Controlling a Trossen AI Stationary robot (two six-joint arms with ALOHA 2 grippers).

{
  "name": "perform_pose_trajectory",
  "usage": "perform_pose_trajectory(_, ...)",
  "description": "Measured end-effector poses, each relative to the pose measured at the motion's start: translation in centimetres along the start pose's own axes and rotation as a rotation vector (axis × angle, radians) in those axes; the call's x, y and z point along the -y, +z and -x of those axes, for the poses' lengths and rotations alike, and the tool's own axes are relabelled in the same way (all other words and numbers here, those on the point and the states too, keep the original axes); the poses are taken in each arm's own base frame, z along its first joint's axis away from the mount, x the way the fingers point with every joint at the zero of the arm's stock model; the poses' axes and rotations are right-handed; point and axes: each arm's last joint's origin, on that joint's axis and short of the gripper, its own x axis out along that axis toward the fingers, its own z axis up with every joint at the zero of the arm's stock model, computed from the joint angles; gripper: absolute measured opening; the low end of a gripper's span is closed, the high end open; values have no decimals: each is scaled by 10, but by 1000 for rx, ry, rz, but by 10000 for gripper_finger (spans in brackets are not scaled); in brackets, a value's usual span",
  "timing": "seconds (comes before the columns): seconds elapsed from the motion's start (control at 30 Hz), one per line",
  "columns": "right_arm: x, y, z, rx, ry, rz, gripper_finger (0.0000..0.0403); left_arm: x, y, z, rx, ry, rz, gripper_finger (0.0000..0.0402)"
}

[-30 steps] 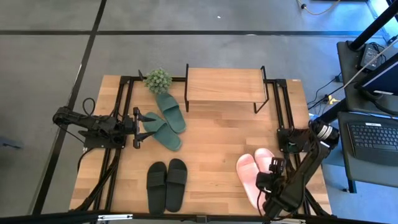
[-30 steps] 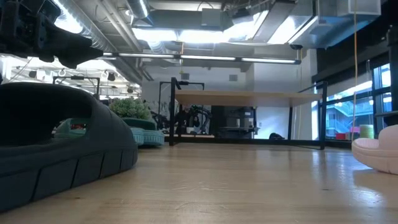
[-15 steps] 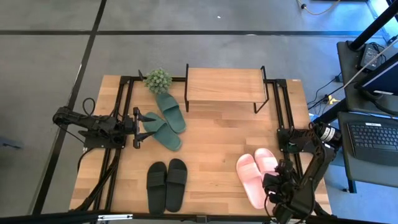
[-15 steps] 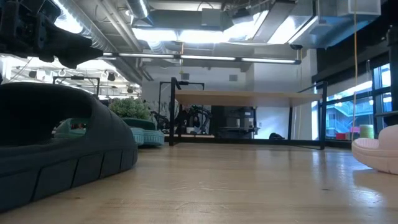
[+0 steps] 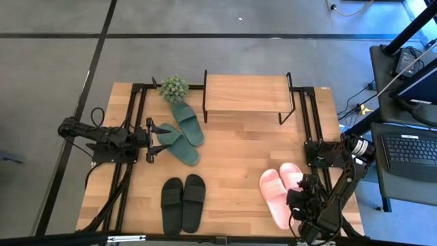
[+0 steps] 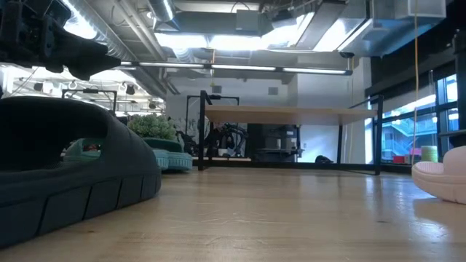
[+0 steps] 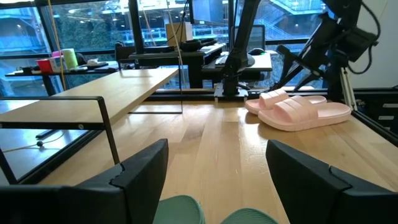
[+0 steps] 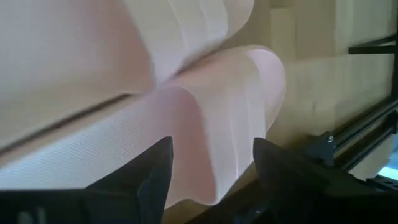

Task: Pick and place slides into the shelf
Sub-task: Put the right pink slide on the shelf

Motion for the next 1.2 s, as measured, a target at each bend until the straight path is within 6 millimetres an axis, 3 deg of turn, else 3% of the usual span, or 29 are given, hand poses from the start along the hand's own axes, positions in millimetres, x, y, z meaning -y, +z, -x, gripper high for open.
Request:
perform_pose_trajectory(0.43,4,-17,-43,-15,-79,28,224,0,0,0,0,0,0,263)
perform_pose_trajectory(0.67,6,-20,-51,-18,-90,28,214,0,0,0,0,0,0,263)
perform_pose_trajectory(1.2,6,-20,-51,-21,-93,30,20,0,0,0,1,0,-1,263)
